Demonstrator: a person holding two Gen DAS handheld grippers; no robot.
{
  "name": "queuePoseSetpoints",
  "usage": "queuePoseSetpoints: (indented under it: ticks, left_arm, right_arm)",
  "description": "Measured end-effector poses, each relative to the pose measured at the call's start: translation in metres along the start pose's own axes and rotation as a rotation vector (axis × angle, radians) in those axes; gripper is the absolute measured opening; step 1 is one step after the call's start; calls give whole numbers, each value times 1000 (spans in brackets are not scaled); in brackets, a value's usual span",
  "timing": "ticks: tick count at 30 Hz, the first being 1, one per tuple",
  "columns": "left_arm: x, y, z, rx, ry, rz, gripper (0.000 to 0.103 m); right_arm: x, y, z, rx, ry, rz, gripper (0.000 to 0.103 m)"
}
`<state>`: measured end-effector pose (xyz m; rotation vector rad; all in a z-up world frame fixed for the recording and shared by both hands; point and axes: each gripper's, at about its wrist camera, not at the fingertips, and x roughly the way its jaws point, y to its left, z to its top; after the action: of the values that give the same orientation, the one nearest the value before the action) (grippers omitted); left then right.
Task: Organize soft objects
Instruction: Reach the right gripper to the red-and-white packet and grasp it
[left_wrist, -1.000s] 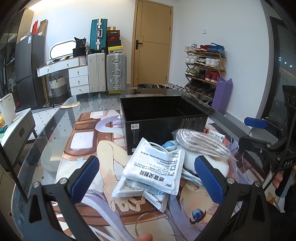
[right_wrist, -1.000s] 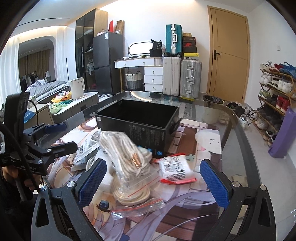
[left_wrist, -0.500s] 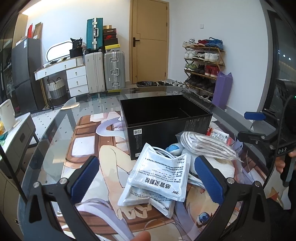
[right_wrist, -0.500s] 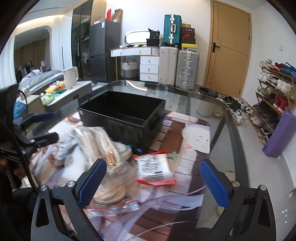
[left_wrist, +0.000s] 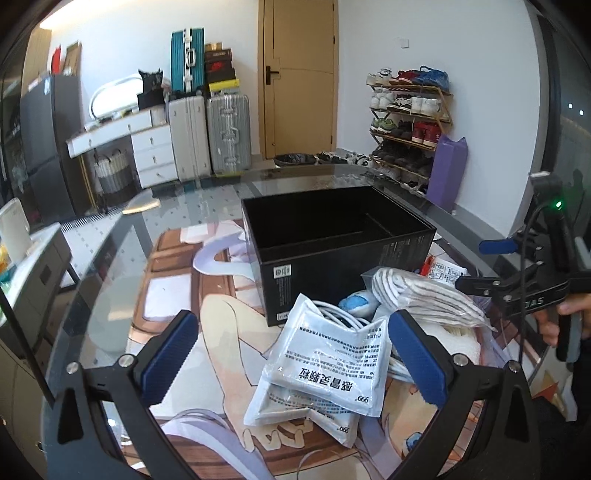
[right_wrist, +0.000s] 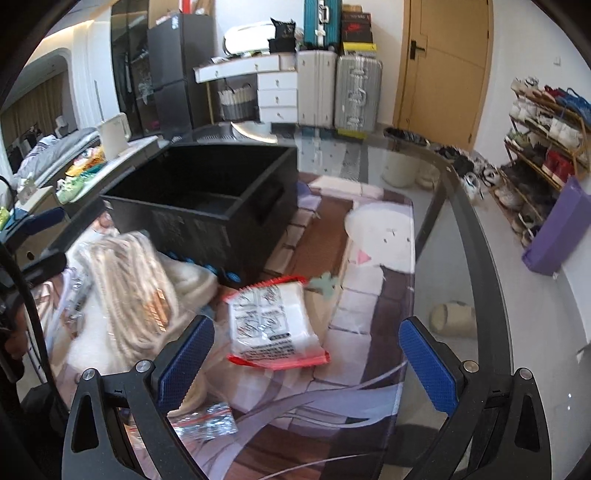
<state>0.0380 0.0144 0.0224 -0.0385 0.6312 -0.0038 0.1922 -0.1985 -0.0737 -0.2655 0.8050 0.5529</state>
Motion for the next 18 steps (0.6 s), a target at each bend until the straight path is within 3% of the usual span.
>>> queuePoseSetpoints:
  ticks: [8,12,18]
  left_arm:
    - [7,3,-4,-3,36,-26,103]
    - [12,1,-7,8,59,-17,103]
    - [15,-4,-9,24,81,-19,103]
  right_arm:
    - [17,9,0,-8,35,13,97]
    - [25,10,0,-15,67,-5,82]
    - [32,8,-2,-4,78,18,68]
